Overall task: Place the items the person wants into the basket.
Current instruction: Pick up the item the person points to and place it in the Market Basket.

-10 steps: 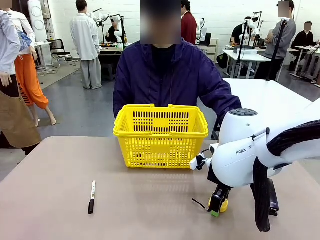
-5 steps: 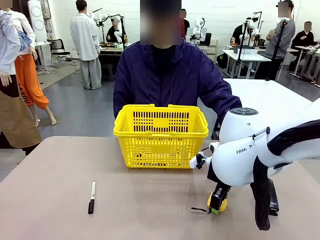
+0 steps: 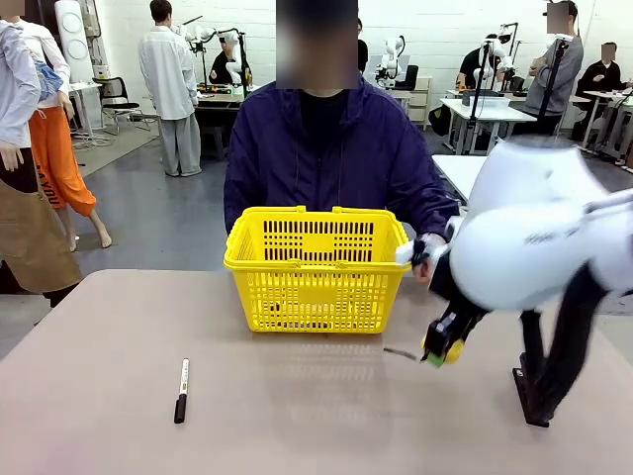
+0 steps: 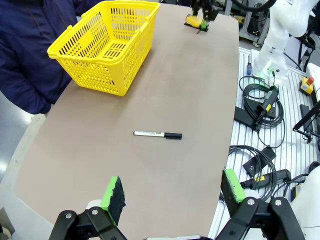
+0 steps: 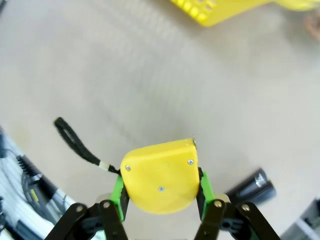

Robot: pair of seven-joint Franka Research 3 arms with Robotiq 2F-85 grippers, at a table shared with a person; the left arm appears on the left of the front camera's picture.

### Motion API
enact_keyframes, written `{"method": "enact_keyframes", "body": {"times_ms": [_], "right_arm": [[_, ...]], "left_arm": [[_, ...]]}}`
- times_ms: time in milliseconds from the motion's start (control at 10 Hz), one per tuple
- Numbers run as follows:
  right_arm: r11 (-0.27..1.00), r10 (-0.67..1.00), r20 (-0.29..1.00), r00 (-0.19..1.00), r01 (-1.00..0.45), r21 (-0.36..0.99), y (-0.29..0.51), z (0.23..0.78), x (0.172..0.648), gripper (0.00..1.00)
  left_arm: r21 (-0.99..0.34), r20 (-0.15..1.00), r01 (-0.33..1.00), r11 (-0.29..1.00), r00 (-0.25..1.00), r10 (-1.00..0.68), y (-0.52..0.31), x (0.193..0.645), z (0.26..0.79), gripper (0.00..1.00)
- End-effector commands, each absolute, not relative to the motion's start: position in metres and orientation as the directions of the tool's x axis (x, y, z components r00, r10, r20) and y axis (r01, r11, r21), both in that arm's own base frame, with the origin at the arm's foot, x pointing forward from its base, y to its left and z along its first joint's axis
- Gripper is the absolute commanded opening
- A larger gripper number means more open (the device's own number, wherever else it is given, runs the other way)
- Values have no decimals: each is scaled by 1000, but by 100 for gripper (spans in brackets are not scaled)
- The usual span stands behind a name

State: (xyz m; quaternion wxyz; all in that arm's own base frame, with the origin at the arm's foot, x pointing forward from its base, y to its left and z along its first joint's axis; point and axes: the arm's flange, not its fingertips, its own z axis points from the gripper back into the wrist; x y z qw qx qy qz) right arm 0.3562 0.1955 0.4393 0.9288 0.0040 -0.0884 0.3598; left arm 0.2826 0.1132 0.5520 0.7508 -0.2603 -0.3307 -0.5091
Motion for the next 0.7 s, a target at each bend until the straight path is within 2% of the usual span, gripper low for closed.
{"method": "enact_keyframes", "body": {"times_ms": [0, 300, 600], "right_arm": [[789, 611, 143, 778, -614, -34, 197, 504, 347, 62], [847, 530, 154, 834, -531, -36, 207, 574, 347, 62], [888, 454, 185, 871, -460, -12, 207, 585, 355, 62]], "left_arm": [[-43, 773, 942, 332, 242, -586, 114, 282, 550, 100], [-43, 773, 942, 332, 242, -586, 114, 282, 550, 100], [-43, 773, 942, 332, 242, -586, 114, 282, 550, 100]]}}
